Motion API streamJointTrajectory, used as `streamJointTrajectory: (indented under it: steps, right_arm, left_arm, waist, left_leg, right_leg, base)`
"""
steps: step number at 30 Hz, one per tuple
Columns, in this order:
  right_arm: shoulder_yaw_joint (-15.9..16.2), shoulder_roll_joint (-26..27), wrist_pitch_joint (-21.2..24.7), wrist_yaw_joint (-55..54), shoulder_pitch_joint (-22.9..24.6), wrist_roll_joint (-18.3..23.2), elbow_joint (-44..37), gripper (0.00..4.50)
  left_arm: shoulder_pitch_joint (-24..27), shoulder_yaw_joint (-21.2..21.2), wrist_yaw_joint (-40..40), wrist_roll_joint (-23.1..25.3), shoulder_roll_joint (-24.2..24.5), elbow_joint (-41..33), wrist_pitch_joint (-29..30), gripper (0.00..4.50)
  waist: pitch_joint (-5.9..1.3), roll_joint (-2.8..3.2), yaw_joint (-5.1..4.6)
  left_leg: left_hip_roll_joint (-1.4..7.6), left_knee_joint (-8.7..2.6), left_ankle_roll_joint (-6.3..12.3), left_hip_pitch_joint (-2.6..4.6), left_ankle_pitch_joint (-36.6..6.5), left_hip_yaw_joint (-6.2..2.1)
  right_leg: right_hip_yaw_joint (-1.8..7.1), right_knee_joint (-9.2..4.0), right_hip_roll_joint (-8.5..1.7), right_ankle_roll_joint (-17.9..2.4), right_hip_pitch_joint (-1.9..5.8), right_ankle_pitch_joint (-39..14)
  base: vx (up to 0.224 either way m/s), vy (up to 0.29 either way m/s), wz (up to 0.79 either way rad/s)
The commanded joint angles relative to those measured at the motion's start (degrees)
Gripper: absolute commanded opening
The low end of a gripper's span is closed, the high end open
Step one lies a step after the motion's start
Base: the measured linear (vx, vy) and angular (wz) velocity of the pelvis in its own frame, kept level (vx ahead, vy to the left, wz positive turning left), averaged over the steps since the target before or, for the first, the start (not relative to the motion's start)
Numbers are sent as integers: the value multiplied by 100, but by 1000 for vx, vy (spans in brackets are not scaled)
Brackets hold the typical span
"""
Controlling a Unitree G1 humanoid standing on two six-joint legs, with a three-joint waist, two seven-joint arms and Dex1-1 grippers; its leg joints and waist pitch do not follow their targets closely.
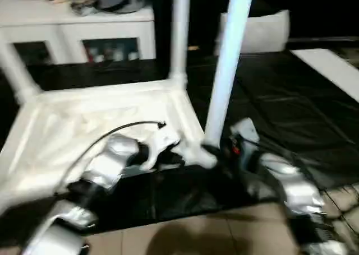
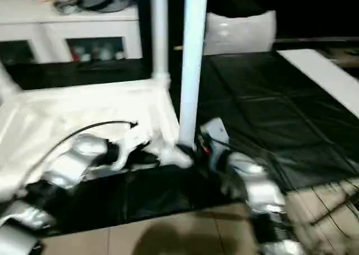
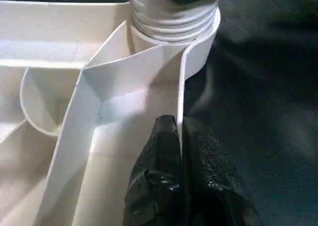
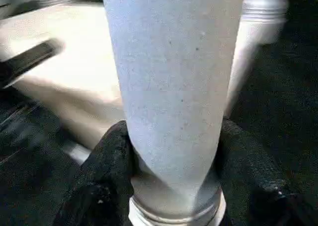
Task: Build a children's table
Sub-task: Rotate leg to tighten
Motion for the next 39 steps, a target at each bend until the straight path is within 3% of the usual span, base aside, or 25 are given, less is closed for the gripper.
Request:
streamJointTrajectory:
  steps: [1, 2, 3, 4, 5, 6, 7, 8, 9, 10, 11, 12, 13, 14, 15, 16, 17, 18, 20, 21, 23, 29, 32, 35, 39]
  right_arm:
    - [314, 526, 298, -668, -161, -85, 558, 201]
    - [272, 595, 303, -876, -233, -126, 663, 201]
    - [145, 760, 264, -1306, -443, -146, 961, 201]
    - [137, 769, 264, -1327, -454, -146, 975, 201]
    - [-28, 923, 249, -1734, -652, -138, 1218, 201]
    - [-121, 993, 257, -1908, -711, -159, 1270, 256]
    - [-194, 1042, 211, -2016, -753, -154, 1303, 256]
    - [-194, 1042, 211, -2016, -753, -154, 1303, 270]
    - [-279, 1111, 158, -2131, -802, -179, 1352, 277]
    - [-300, 1144, 139, -2138, -825, -193, 1375, 290]
    - [-284, 1148, 80, -2089, -827, -213, 1367, 305]
    - [-270, 1156, 33, -2077, -838, -240, 1388, 313]
    - [-266, 1144, -51, -2091, -816, -263, 1365, 318]
    - [-266, 1143, -56, -2092, -815, -264, 1364, 323]
    - [-226, 1052, -251, -2053, -758, -335, 1315, 334]
    - [-209, 994, -397, -2035, -732, -369, 1308, 343]
    - [-195, 947, -515, -2017, -716, -394, 1310, 352]
    - [-208, 826, -502, -1706, -594, -265, 1128, 360]
    - [-214, 802, -482, -1631, -568, -225, 1086, 377]
    - [-280, 587, -582, -1242, -342, -98, 674, 387]
    - [-282, 579, -585, -1230, -334, -94, 660, 402]
    - [-303, -26, -595, -244, 124, 239, -238, 446]
    - [-82, -867, -649, 1074, 335, 466, -703, 446]
    - [3, -1121, -619, 1481, 326, 488, -744, 446]
    - [271, -1658, -453, 2500, 199, 569, -745, 446]
  left_arm:
    - [-444, 207, 763, -179, -587, -131, 1, 0]
    - [-487, 261, 906, -185, -666, -77, 30, 0]
    - [-623, 417, 1375, -181, -877, 104, 14, 0]
    - [-630, 426, 1401, -179, -888, 113, 14, 0]
    - [-768, 570, 1857, -134, -1087, 285, -10, 0]
    - [-819, 618, 1992, -82, -1159, 346, -12, 0]
    - [-853, 627, 2053, -45, -1187, 391, -52, 0]
    - [-853, 627, 2053, -45, -1187, 391, -52, 0]
    - [-890, 637, 2125, -8, -1220, 439, -76, 0]
    - [-901, 633, 2136, 5, -1230, 457, -83, 0]
    - [-895, 582, 2072, 39, -1192, 452, -130, 0]
    - [-894, 543, 2045, 59, -1171, 454, -150, 0]
    - [-867, 494, 1968, 73, -1124, 423, -181, 0]
    - [-866, 492, 1963, 74, -1121, 421, -182, 0]
    - [-792, 410, 1757, 78, -1021, 335, -264, 0]
    - [-748, 374, 1644, 74, -970, 292, -296, 0]
    - [-715, 348, 1557, 72, -933, 263, -322, 0]
    - [-595, 283, 1361, 74, -818, 162, -406, 0]
    - [-569, 269, 1326, 75, -793, 144, -430, 0]
    - [-382, 194, 1096, 55, -602, 14, -445, 0]
    - [-377, 192, 1090, 54, -596, 11, -445, 0]
    - [-71, 52, 599, 60, -183, -121, -625, 0]
    - [165, -170, -200, 55, 326, -231, -1039, 0]
    - [217, -244, -524, 36, 479, -251, -1304, 0]
    - [290, -486, -1293, 27, 867, -354, -1670, 0]
  waist:
    - [-252, 105, 51]
    - [-204, -24, 43]
    - [-168, -217, -13]
    - [-115, -344, -87]
    - [-215, -275, -197]
    - [-296, -44, -323]
    - [-267, 200, -136]
    - [-310, 217, -71]
    - [-277, -118, -264]
    - [-232, -182, -125]
    - [-207, -303, -175]
    - [-306, -251, -275]
    - [-326, -93, -246]
    - [-444, 64, -241]
    - [-494, 47, -234]
    - [-524, 5, -186]
    - [-506, -49, -214]
    - [-533, -58, -170]
    - [-542, -72, -146]
    - [-529, -83, -48]
    - [-505, -90, 13]
    - [-427, -104, 228]
    - [-369, -109, 243]
    - [-313, -132, 206]
    - [-333, -118, 203]
  left_leg:
    - [573, -1052, 48, -198, -4140, -262]
    - [337, -995, -47, 22, -4360, -114]
    - [16, -650, -75, 239, -4019, 6]
    - [-564, 411, 25, 736, -2388, 261]
    - [-488, 372, 196, 340, -1869, 206]
    - [-140, 8, 133, -44, -2257, -22]
    - [251, -426, 170, -308, -3065, -229]
    - [413, -641, 84, -421, -3483, -347]
    - [19, -526, 48, 28, -3628, -197]
    - [-249, -301, -81, 157, -3182, -87]
    - [-538, 243, 85, 365, -2194, 138]
    - [-424, 83, 186, -158, -1757, 31]
    - [-313, -29, 173, -240, -1727, -55]
    - [-86, -219, 151, -278, -1391, -226]
    - [-60, -226, 175, -327, -943, -241]
    - [-44, -226, 262, -321, -105, -235]
    - [-65, -205, 362, -320, 156, -211]
    - [-96, -163, 642, -356, 665, -166]
    - [-106, -128, 880, -343, 1057, -139]
    - [-83, -136, 1112, -282, 1174, -90]
    - [-50, -143, 1251, -256, 1106, -41]
    - [-16, -225, 856, -200, 122, 36]
    - [-41, -282, 571, -181, -673, 63]
    - [-94, -287, 293, -64, -1348, 79]
    - [-45, -318, 346, -52, -1390, 49]
  right_leg:
    - [563, 620, -218, -160, 486, -1293]
    - [680, 403, -188, -261, 292, -1660]
    - [569, -203, -149, 13, 19, -3225]
    - [142, -996, -330, 479, -635, -5821]
    - [-118, -965, -441, 827, -194, -5938]
    - [-440, -756, -387, 1057, 318, -4676]
    - [-115, 76, -368, 679, 658, -3545]
    - [312, 740, -325, 168, 677, -1814]
    - [446, 60, -298, -207, 216, -1567]
    - [283, -369, -320, 144, 37, -3427]
    - [74, -752, -425, 648, -302, -5336]
    - [-25, -595, -483, 948, 166, -5159]
    - [1, -572, -529, 929, 253, -4868]
    - [163, -370, -546, 441, 322, -3378]
    - [217, -255, -521, 167, 315, -2438]
    - [266, -75, -437, -429, 247, -1058]
    - [289, -36, -374, -646, 198, -737]
    - [328, 103, -380, -1044, 258, -83]
    - [356, 159, -365, -1186, 237, 285]
    - [379, 173, -375, -1314, 211, 336]
    - [401, 159, -380, -1316, 181, 152]
    - [435, -8, -384, -920, 146, -1199]
    - [417, -156, -379, -535, 146, -2129]
    - [334, -358, -365, -100, 67, -3206]
    - [299, -375, -362, -84, 83, -3098]
  base:
    - [-78, 15, -9]
    - [0, 0, 0]
    - [0, 0, 0]
    - [0, 0, 0]
    - [-5, 26, -36]
    - [-5, 26, -36]
    - [81, 71, -30]
    - [88, 32, -10]
    - [88, 32, -10]
    - [60, -1, 1]
    - [67, 6, -15]
    - [67, 6, -15]
    - [102, 34, -29]
    - [104, 37, -5]
    - [104, 37, -5]
    - [91, 2, 9]
    - [84, 4, 3]
    - [84, 4, 3]
    - [36, 5, -3]
    - [0, 0, 0]
    - [0, 0, 0]
    - [-10, -3, -1]
    - [0, 0, 0]
    - [0, 0, 0]
    - [0, 0, 0]
